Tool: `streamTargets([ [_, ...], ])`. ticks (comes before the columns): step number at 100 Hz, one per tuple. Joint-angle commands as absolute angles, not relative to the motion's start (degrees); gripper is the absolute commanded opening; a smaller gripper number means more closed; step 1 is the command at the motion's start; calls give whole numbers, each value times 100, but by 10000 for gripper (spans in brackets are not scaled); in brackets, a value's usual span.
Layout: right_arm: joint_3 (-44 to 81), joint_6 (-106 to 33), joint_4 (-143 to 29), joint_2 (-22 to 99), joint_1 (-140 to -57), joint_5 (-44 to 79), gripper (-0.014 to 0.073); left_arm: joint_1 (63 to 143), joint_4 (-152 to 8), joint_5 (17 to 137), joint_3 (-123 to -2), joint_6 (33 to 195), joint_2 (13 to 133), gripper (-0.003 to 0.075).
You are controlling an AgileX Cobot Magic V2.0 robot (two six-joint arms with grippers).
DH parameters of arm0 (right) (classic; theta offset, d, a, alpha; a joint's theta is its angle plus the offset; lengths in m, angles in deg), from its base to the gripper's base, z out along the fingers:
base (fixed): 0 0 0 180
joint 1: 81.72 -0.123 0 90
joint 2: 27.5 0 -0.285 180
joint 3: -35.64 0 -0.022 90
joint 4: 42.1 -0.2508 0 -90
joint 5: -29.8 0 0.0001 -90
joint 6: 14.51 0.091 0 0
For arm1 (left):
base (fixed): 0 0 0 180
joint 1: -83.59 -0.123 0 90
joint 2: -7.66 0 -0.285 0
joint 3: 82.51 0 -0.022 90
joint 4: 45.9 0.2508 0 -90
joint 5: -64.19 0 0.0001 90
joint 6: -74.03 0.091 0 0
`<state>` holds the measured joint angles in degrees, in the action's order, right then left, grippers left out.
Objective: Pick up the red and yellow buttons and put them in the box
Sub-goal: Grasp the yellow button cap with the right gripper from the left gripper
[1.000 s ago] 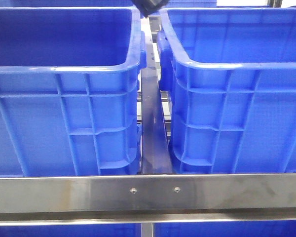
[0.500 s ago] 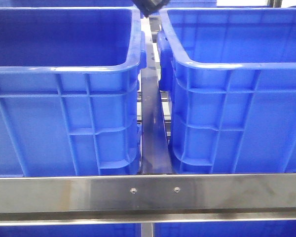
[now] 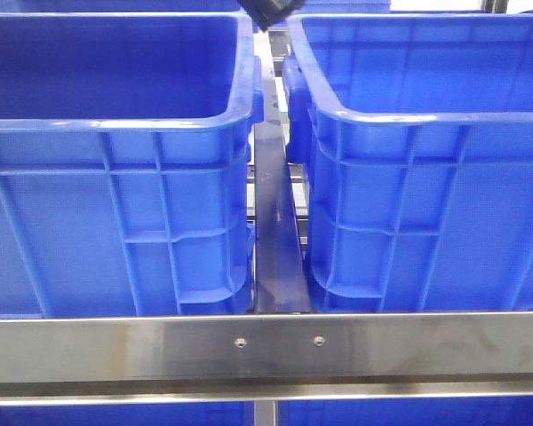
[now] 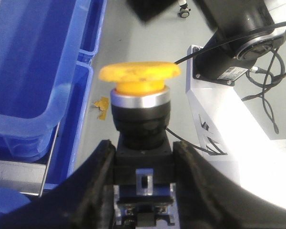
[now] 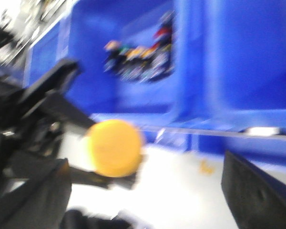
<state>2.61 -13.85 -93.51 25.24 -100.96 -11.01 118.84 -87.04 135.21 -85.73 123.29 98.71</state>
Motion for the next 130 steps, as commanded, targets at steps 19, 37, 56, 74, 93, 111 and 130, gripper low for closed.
streamTargets([
  [19, 715, -2599, -11224, 3449, -10184, -1289, 657, 11926, -9122, 13609, -8739, 12343, 9668, 106],
  [37, 715, -2777, -11398, 3765, -10184, -1466, 655, 11926, -9122, 13609, -8739, 12343, 9668, 106],
  [56, 715, -2777, -11403, 3806, -10184, -1451, 440, 11926, -9122, 13600, -8739, 12343, 9668, 106],
  [74, 715, -2777, -11491, 3806, -10184, -1525, 139, 11926, -9130, 13607, -8739, 12343, 9668, 125],
  [93, 715, -2777, -11538, 3806, -10184, -1554, 27, 11926, -9203, 13685, -8739, 12084, 9668, 450],
  [111, 715, -2777, -11548, 3806, -10184, -1558, 27, 11926, -8977, 13685, -8759, 12084, 9656, 607],
  [130, 715, -2782, -11296, 3806, -10166, -1607, 27, 11926, -8724, 13685, -8759, 12084, 9619, 607],
])
